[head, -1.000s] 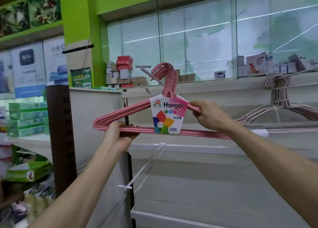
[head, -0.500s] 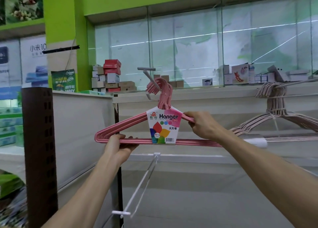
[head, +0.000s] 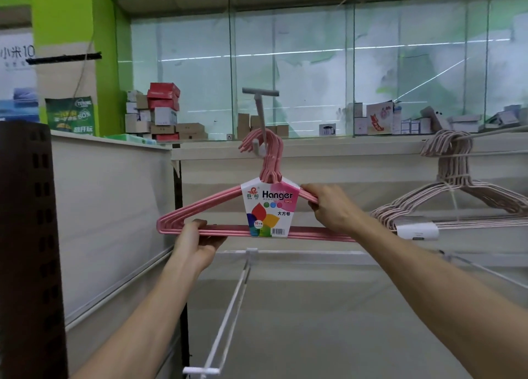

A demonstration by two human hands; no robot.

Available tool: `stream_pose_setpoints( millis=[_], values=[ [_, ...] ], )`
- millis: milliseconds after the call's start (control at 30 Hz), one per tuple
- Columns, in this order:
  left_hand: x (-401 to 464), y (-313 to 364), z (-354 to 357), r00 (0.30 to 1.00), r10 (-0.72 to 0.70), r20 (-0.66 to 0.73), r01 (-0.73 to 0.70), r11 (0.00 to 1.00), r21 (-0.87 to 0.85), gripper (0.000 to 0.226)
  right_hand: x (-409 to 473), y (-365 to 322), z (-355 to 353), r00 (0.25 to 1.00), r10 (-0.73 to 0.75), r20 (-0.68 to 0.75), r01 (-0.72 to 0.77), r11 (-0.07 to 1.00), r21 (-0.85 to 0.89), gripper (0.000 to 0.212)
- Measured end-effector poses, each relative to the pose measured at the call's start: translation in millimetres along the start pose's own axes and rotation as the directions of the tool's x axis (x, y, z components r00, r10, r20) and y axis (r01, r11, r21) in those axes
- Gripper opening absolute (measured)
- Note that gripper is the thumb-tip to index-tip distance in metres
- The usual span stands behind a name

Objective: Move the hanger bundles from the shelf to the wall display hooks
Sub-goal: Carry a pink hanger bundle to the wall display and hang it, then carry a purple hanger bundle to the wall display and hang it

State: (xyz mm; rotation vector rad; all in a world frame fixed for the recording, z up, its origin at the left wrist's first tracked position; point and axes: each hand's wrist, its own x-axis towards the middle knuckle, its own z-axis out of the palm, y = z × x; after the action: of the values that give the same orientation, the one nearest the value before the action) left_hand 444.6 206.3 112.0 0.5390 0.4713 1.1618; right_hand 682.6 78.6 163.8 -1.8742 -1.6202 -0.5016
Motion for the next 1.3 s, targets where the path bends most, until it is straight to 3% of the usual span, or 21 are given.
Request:
stream_pose_setpoints(
  millis=[200,367,533,633,767,1000,1300],
  values=[
    [0,1,-9,0.998,-0.008,0.055,0.006,0.999,0.035,0.014,-7,-6,0,0.999,0.047,0.001,-0.047,0.998,-0.043,0.049],
    [-7,-2,-20,0.988,-0.043,0.147,0.010,0.976,0.216,0.007,-14,-9,-5,0.998,0.062,0.016,-0.061,0.997,-0.048,0.043],
    [-32,-2,-28,0.971,-0.118,0.208,0.034,0.928,0.370,0.044,-33,-15,-24,0.999,0.051,0.014,-0.051,0.998,-0.047,0.062],
    [-56,3,-24,0.960,-0.123,0.252,-0.019,0.867,0.497,0.041,-54,-18,-36,0.999,0.041,-0.014,-0.041,0.999,-0.026,0.057],
    [-97,1,-5,0.930,-0.029,0.367,-0.239,0.710,0.662,0.026,-90,-17,-52,0.998,0.008,-0.061,-0.007,1.000,0.009,0.047],
    [-172,-40,49,0.809,0.051,0.586,-0.507,0.565,0.651,0.017,-164,23,-104,0.992,-0.025,-0.121,0.023,1.000,-0.019,0.028],
    [-264,-169,137,0.679,-0.001,0.734,-0.562,0.642,0.522,0.018,-298,110,-232,0.977,0.107,-0.187,-0.127,0.987,-0.097,0.024]
  ],
)
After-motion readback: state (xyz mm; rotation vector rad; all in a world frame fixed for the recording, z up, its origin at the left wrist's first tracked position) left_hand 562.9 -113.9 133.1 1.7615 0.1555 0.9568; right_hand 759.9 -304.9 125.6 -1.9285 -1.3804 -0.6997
